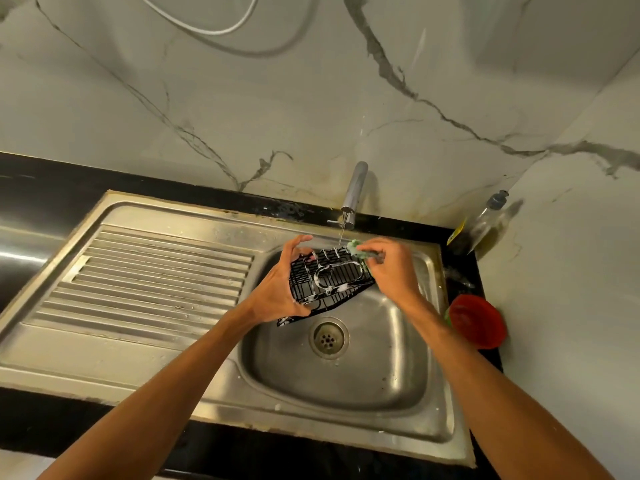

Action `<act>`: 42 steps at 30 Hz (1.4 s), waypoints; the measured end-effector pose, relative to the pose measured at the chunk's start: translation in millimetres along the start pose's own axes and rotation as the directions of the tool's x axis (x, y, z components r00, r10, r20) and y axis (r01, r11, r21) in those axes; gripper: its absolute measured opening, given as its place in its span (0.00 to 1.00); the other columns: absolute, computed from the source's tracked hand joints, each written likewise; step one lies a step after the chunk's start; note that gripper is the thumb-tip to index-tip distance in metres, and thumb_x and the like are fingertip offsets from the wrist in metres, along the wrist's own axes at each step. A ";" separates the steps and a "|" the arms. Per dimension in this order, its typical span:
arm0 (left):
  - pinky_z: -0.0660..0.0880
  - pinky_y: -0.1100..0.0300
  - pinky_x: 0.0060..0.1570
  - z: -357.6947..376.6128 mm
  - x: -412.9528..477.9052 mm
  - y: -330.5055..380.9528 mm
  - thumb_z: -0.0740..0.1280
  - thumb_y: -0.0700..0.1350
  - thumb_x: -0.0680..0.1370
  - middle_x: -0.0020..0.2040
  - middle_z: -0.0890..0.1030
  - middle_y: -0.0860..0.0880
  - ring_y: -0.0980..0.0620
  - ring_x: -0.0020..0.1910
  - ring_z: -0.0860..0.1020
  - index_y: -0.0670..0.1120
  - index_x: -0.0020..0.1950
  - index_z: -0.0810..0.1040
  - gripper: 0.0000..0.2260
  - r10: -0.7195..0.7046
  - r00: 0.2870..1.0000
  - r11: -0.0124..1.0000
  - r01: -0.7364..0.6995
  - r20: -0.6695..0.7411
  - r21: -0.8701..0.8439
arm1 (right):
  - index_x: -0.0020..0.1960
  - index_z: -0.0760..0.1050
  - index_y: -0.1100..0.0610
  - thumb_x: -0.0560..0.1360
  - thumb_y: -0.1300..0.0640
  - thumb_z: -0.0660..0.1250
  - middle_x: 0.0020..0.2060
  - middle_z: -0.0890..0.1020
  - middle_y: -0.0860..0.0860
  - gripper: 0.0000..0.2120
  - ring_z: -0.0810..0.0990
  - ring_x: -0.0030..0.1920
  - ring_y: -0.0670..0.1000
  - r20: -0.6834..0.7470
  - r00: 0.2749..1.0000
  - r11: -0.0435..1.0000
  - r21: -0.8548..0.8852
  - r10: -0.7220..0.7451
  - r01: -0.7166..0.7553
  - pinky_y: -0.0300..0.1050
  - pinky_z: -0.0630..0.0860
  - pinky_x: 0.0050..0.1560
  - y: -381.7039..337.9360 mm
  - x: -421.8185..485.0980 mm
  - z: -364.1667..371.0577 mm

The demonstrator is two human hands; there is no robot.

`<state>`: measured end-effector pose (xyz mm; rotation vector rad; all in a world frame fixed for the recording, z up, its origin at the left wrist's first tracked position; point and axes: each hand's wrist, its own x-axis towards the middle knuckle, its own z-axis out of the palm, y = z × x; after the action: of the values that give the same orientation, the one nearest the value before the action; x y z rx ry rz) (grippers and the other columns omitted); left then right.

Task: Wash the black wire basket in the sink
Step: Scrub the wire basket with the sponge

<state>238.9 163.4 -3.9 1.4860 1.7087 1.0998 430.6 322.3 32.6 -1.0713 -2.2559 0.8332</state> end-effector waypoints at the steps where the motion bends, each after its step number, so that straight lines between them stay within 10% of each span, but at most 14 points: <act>1: 0.71 0.53 0.72 -1.5 -1.2 -1.9 0.83 0.36 0.59 0.72 0.67 0.53 0.58 0.73 0.68 0.54 0.79 0.52 0.58 -0.004 1.000 1.000 0.004 0.003 -0.009 | 0.53 0.84 0.56 0.73 0.71 0.69 0.52 0.84 0.49 0.15 0.81 0.51 0.46 -0.007 1.000 1.000 0.019 -0.010 0.010 0.43 0.80 0.55 -1.5 -9.2 1.6; 8: 0.78 0.47 0.65 -3.2 -7.2 -4.6 0.81 0.34 0.60 0.73 0.65 0.53 0.57 0.73 0.68 0.50 0.79 0.53 0.55 -0.027 1.000 0.999 0.027 0.001 -0.030 | 0.50 0.86 0.57 0.71 0.73 0.72 0.50 0.85 0.50 0.14 0.81 0.52 0.50 0.153 0.970 0.979 -0.039 -0.192 0.200 0.48 0.78 0.56 -3.8 -37.3 7.0; 13: 0.78 0.51 0.64 -2.3 -6.2 -6.9 0.80 0.31 0.60 0.70 0.67 0.55 0.56 0.71 0.71 0.53 0.78 0.54 0.55 -0.033 0.999 0.997 0.032 -0.013 -0.069 | 0.51 0.85 0.57 0.71 0.73 0.70 0.50 0.85 0.51 0.15 0.81 0.51 0.49 -0.080 0.997 0.999 -0.035 -0.021 0.019 0.50 0.80 0.56 4.7 -31.8 8.9; 17: 0.80 0.53 0.60 -4.9 -2.8 -7.2 0.80 0.30 0.60 0.68 0.70 0.50 0.52 0.67 0.76 0.53 0.78 0.54 0.55 -0.017 1.000 0.994 0.015 -0.015 -0.110 | 0.52 0.85 0.57 0.71 0.74 0.70 0.50 0.85 0.50 0.16 0.78 0.51 0.48 0.044 0.968 0.965 -0.083 -0.247 0.250 0.43 0.77 0.56 -17.1 -53.3 26.2; 21: 0.81 0.54 0.58 -5.1 -2.4 -4.7 0.80 0.31 0.60 0.68 0.71 0.48 0.50 0.66 0.77 0.53 0.78 0.54 0.54 -0.029 0.999 0.992 0.026 -0.026 -0.122 | 0.52 0.84 0.57 0.71 0.74 0.70 0.50 0.84 0.50 0.16 0.79 0.51 0.48 -0.195 0.981 0.997 -0.082 -0.015 -0.001 0.51 0.79 0.55 1.9 -43.0 18.3; 26: 0.79 0.51 0.63 -3.7 -3.7 -4.3 0.80 0.33 0.60 0.69 0.69 0.45 0.51 0.68 0.75 0.52 0.78 0.54 0.54 -0.036 0.999 0.991 0.031 -0.041 -0.129 | 0.53 0.84 0.59 0.71 0.74 0.69 0.51 0.84 0.51 0.16 0.77 0.53 0.48 0.047 0.946 0.938 -0.126 -0.320 0.324 0.35 0.72 0.57 -38.4 -66.4 41.8; 30: 0.82 0.46 0.58 -6.5 -10.9 -3.9 0.79 0.31 0.60 0.69 0.70 0.44 0.52 0.67 0.75 0.53 0.78 0.55 0.54 -0.078 0.995 0.983 0.065 -0.066 -0.171 | 0.50 0.84 0.56 0.71 0.73 0.70 0.49 0.85 0.51 0.14 0.82 0.50 0.50 -0.228 0.956 0.975 0.166 0.185 -0.149 0.45 0.80 0.55 5.4 -44.7 11.3; 33: 0.81 0.42 0.58 -9.4 -15.0 -3.5 0.78 0.30 0.60 0.69 0.70 0.44 0.46 0.69 0.75 0.54 0.77 0.55 0.53 -0.083 0.992 0.969 0.059 -0.092 -0.240 | 0.50 0.82 0.55 0.72 0.74 0.69 0.49 0.85 0.52 0.16 0.84 0.53 0.57 -0.109 0.846 0.719 0.591 0.522 -0.367 0.49 0.82 0.52 23.4 -44.2 6.5; 37: 0.80 0.40 0.58 -12.0 -18.9 3.8 0.77 0.33 0.60 0.68 0.71 0.40 0.39 0.65 0.77 0.57 0.76 0.55 0.51 -0.093 0.988 0.935 0.045 -0.122 -0.352 | 0.57 0.77 0.56 0.71 0.73 0.71 0.52 0.83 0.51 0.19 0.82 0.55 0.52 0.138 0.905 0.618 0.688 0.402 -0.380 0.45 0.80 0.55 11.7 -57.3 22.6; 42: 0.80 0.46 0.60 -18.8 -23.7 5.1 0.77 0.30 0.63 0.71 0.69 0.44 0.44 0.68 0.75 0.57 0.79 0.54 0.53 -0.117 0.993 0.941 0.110 -0.003 -0.321 | 0.56 0.78 0.51 0.73 0.66 0.73 0.50 0.84 0.47 0.16 0.82 0.50 0.44 -0.060 0.942 0.846 0.461 0.330 -0.267 0.36 0.80 0.52 -5.9 -47.4 29.5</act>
<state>229.3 136.6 7.6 1.1623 1.5219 1.2661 434.9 272.0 8.1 -1.2229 -1.6803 1.2899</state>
